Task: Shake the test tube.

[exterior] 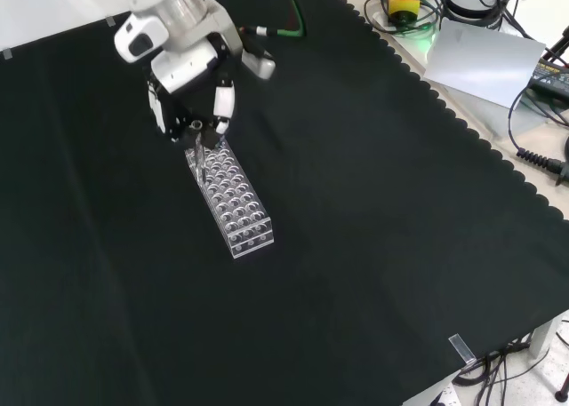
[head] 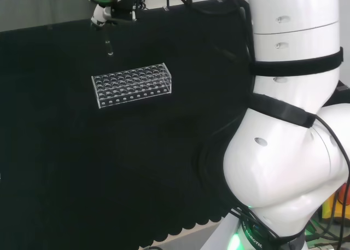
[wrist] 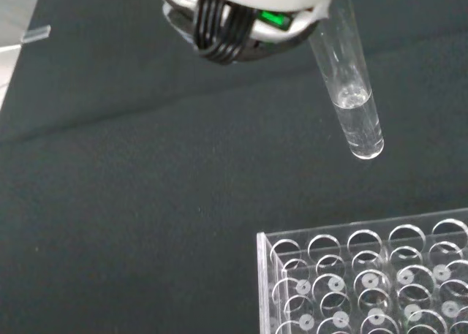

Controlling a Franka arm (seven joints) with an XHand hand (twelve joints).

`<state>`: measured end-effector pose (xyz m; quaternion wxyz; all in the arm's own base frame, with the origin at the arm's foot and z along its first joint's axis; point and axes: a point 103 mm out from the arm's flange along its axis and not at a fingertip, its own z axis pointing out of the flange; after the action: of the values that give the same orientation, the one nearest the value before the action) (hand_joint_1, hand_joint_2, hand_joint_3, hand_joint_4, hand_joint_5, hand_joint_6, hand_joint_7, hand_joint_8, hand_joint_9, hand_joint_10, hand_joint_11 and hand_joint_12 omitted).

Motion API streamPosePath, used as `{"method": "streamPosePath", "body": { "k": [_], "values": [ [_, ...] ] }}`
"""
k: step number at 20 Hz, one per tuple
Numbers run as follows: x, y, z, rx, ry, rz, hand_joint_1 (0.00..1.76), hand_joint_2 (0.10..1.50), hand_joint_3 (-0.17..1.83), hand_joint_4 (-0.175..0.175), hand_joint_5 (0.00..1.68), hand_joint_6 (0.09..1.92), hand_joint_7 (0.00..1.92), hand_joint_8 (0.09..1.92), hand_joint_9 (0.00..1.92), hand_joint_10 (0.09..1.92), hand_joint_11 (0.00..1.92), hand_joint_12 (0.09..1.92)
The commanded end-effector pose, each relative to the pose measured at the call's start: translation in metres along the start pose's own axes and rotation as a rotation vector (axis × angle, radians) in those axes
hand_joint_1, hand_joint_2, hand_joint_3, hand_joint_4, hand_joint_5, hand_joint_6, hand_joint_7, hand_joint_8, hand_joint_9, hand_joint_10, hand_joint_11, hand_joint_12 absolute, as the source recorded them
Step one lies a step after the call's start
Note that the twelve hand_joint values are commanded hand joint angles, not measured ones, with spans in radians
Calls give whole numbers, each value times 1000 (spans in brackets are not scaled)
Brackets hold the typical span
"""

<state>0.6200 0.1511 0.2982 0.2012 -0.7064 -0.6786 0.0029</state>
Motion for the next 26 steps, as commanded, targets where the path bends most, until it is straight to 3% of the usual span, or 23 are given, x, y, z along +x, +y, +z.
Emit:
{"method": "streamPosePath", "body": {
  "k": [1,8,18,22,26],
  "values": [
    [-16,-20,-27,-26,25,21,1215,723,551,-175,1255,647,1633,637,1557,671,1032,1089],
    [1,-37,-27,-21,63,11,1215,719,557,-175,1258,644,1633,634,1558,669,1031,1095],
    [71,-51,-13,14,106,-89,1216,715,562,-175,1261,640,1634,631,1559,666,1029,1100],
    [60,-53,-18,4,110,-69,1216,714,563,-175,1261,639,1635,630,1560,665,1029,1102],
    [16,-57,-28,-20,97,4,1216,713,564,-175,1262,639,1635,629,1560,664,1028,1102]
  ]
}}
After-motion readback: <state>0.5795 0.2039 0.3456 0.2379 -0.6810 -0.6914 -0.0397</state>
